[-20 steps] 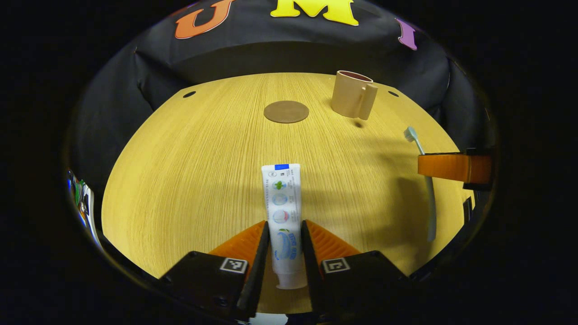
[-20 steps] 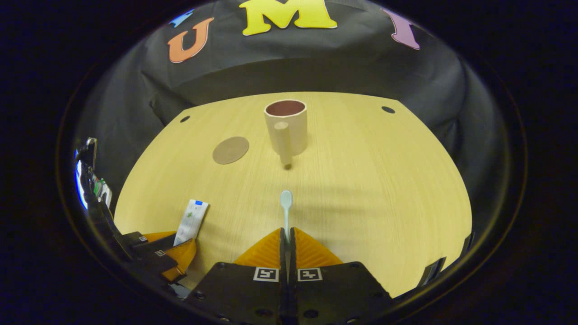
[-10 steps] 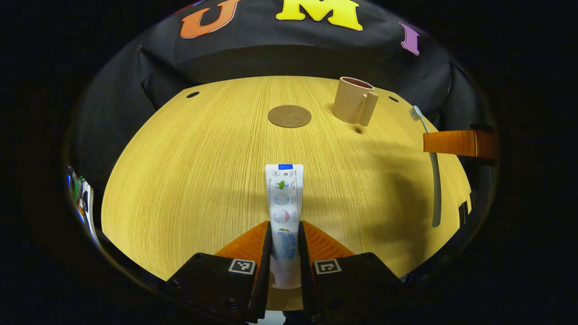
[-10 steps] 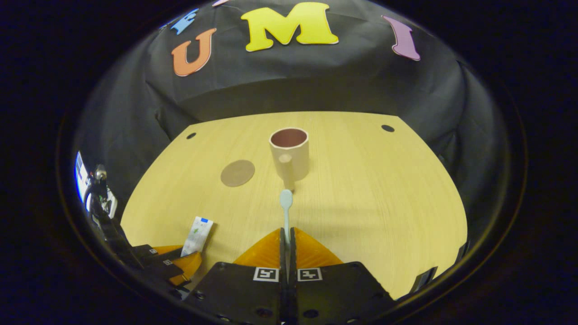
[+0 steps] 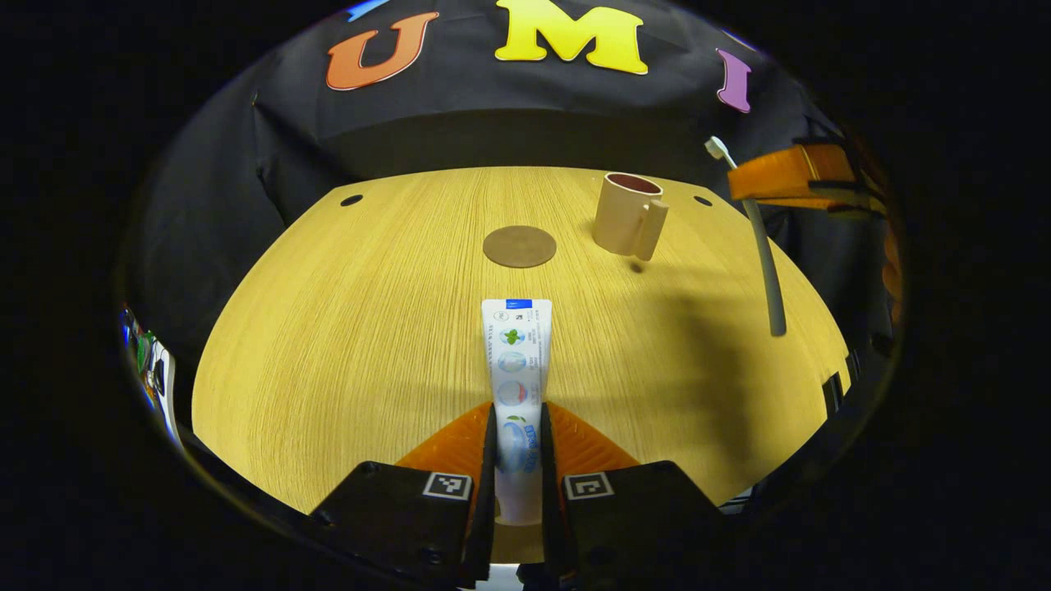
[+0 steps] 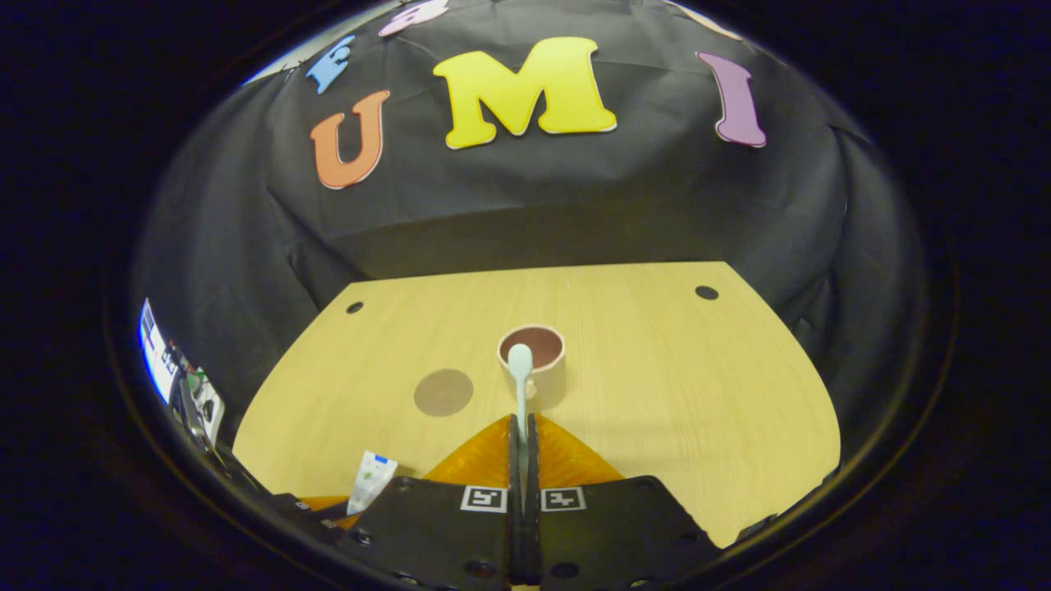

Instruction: Put the toothbrush and toothpaste on the desktop into the cup, then pick up the cup and place it on the coaster on the desktop.

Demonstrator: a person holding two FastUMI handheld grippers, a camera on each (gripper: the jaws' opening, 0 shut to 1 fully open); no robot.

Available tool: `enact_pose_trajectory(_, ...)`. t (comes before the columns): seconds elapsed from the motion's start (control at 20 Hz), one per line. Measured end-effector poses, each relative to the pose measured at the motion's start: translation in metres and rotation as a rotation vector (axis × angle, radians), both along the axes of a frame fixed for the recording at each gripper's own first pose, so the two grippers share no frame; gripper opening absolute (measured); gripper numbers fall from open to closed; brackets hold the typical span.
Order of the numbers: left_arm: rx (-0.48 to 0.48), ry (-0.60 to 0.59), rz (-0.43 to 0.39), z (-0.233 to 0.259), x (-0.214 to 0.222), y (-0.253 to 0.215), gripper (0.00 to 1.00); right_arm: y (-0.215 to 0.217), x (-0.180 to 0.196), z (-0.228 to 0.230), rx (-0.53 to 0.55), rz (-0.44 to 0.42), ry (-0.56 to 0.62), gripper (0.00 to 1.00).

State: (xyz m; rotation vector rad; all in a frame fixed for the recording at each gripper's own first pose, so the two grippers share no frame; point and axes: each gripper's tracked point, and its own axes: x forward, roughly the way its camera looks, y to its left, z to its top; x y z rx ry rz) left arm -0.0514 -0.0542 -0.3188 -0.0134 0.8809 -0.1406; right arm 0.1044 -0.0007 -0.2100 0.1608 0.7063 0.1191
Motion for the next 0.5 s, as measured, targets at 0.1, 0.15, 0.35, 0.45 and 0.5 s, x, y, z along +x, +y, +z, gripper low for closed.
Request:
enact_pose_trajectory(0.1, -0.011, -0.011, 0.009, 0.008, 0.004, -0.002, 0.27, 0.000, 0.028, 0.015, 0.003, -0.006, -0.050, 0.00)
enact_pose_trajectory(0.15, -0.016, -0.016, 0.015, 0.012, 0.005, -0.002, 0.27, 0.000, 0.043, 0.023, 0.006, -0.010, -0.074, 0.00)
enact_pose_trajectory(0.35, -0.030, -0.023, 0.029, 0.021, 0.012, -0.003, 0.27, 0.004, 0.097, 0.042, 0.026, -0.025, -0.167, 0.00)
enact_pose_trajectory(0.45, -0.030, -0.025, 0.040, 0.022, 0.015, -0.001, 0.27, 0.004, 0.125, 0.049, 0.018, -0.022, -0.204, 0.00)
enact_pose_trajectory(0.5, -0.033, -0.023, 0.049, 0.023, 0.016, 0.000, 0.27, 0.006, 0.136, 0.051, 0.013, -0.022, -0.225, 0.00)
